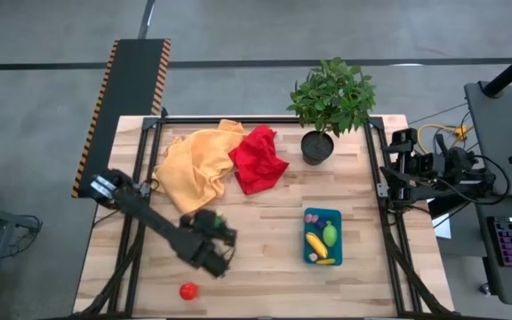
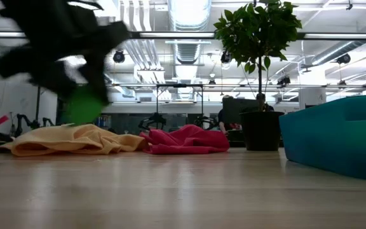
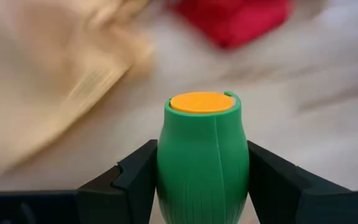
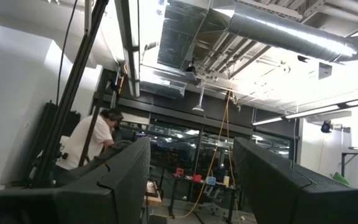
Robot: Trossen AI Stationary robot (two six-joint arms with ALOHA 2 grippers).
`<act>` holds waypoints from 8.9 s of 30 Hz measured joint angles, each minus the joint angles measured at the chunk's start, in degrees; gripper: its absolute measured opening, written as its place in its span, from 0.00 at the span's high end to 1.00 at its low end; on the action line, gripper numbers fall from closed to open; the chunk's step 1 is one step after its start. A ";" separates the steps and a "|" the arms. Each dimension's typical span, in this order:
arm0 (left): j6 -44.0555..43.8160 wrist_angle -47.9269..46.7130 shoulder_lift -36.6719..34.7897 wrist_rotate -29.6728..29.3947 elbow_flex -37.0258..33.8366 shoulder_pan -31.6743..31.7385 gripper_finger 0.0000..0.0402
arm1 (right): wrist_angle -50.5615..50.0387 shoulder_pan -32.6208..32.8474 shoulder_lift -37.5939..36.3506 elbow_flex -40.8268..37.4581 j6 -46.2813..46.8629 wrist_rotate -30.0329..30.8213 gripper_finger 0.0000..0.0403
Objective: Pick and placing Produce into tupperware
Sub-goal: Put the corn into the blue bin, then put the tomato into the blue bin
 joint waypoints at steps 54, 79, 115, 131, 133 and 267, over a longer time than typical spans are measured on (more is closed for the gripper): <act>85.45 85.32 26.03 21.04 23.86 21.39 0.45 | -0.61 0.00 0.10 0.02 1.87 0.02 0.44; 85.77 68.69 15.15 27.62 23.16 20.57 0.41 | -1.57 0.00 0.65 -0.15 5.74 -0.29 0.44; 19.56 -6.55 -3.89 33.27 22.08 -10.54 0.41 | 6.62 0.02 40.67 7.93 12.97 -6.44 0.44; 9.41 -8.39 -2.52 51.87 21.16 -10.88 0.41 | 6.78 0.02 41.01 8.33 19.75 -6.45 0.44; 10.47 -8.63 -2.49 51.93 20.84 -10.82 0.41 | 6.65 0.02 41.03 8.33 20.51 -6.45 0.44; 31.86 18.78 0.00 32.03 3.74 -0.91 0.41 | 5.04 0.02 40.72 8.24 27.20 -6.47 0.44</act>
